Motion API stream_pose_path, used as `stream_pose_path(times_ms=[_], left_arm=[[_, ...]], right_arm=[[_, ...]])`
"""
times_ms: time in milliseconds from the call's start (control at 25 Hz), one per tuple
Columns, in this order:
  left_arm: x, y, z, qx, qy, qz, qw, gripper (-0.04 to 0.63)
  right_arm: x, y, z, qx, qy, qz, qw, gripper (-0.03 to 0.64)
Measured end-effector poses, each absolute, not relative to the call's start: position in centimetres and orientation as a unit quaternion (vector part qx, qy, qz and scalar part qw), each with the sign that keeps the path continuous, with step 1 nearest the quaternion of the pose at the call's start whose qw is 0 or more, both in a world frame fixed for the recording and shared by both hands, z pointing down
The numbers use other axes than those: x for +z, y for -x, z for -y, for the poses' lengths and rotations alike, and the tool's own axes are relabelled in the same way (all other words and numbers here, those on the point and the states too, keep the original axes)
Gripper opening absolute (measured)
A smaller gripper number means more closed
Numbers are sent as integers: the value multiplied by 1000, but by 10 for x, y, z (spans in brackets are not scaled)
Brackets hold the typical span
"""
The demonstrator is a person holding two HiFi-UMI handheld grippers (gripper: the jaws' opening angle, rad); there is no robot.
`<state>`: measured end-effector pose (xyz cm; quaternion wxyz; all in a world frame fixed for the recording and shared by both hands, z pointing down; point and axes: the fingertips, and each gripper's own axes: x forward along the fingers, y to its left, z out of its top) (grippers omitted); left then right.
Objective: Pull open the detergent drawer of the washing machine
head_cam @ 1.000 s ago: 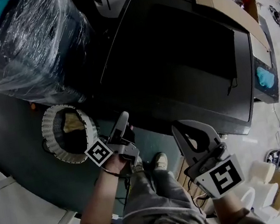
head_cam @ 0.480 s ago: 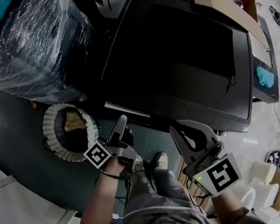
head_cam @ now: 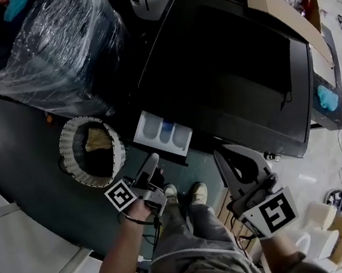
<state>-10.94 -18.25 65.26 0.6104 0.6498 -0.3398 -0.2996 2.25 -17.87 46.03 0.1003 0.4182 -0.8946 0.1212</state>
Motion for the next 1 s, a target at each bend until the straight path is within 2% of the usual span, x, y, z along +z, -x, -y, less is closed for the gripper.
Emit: stream_pose_path(times_ms=[200, 1000], left_arm=[[653, 117, 165, -305, -647, 344, 608, 420], [654, 127, 139, -292, -640, 369, 608, 420]], right_arm=[[466, -14, 169, 116, -400, 901, 119, 31], [464, 16, 157, 128, -376, 910, 119, 31]])
